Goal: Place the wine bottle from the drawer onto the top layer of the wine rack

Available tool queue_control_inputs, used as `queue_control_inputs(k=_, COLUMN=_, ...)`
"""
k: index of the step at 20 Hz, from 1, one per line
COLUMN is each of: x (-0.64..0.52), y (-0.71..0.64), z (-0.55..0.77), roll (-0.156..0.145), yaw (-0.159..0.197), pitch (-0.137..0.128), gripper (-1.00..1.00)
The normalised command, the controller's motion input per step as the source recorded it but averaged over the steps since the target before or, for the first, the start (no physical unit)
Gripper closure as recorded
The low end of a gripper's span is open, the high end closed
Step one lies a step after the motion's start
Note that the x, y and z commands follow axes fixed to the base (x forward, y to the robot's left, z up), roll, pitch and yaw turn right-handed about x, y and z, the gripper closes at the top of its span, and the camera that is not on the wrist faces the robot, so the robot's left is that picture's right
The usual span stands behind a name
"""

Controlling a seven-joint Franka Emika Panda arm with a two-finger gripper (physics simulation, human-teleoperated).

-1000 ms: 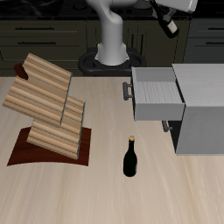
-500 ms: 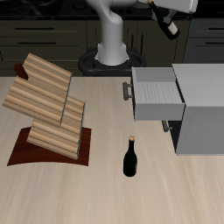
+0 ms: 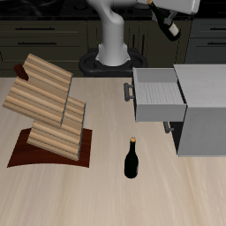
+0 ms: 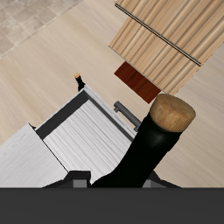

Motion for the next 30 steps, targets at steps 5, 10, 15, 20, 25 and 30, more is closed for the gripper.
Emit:
queue_control_inputs(k=5, x=0.24, y=-0.12, z=0.11, roll=-0.015, yaw=0.001, pitch=0.011, gripper=1.00)
queue_control_inputs(k=10, x=0.24, y=-0.21, z=0.15, roll=-0.018, yaw=-0.016, pitch=0.003, gripper=1.00)
queue_control_inputs(k=15, x=0.16, y=-0.15, z=0.09, roll=-0.019, yaw=0.010, pitch=-0.012, gripper=1.00)
queue_control_inputs(k=20, x=0.17, y=-0.11, z=0.01, roll=0.027, yaw=-0.013, pitch=0.015, gripper=1.00)
queue_control_inputs(k=25, x=0.22, y=-0.25, z=-0.03, roll=-0.031, yaw=-0.009, pitch=0.011, gripper=1.00)
queue_control_inputs(k=30, x=0.17, y=-0.25, z=0.00, roll=-0.035, yaw=-0.037, pitch=0.008, gripper=1.00)
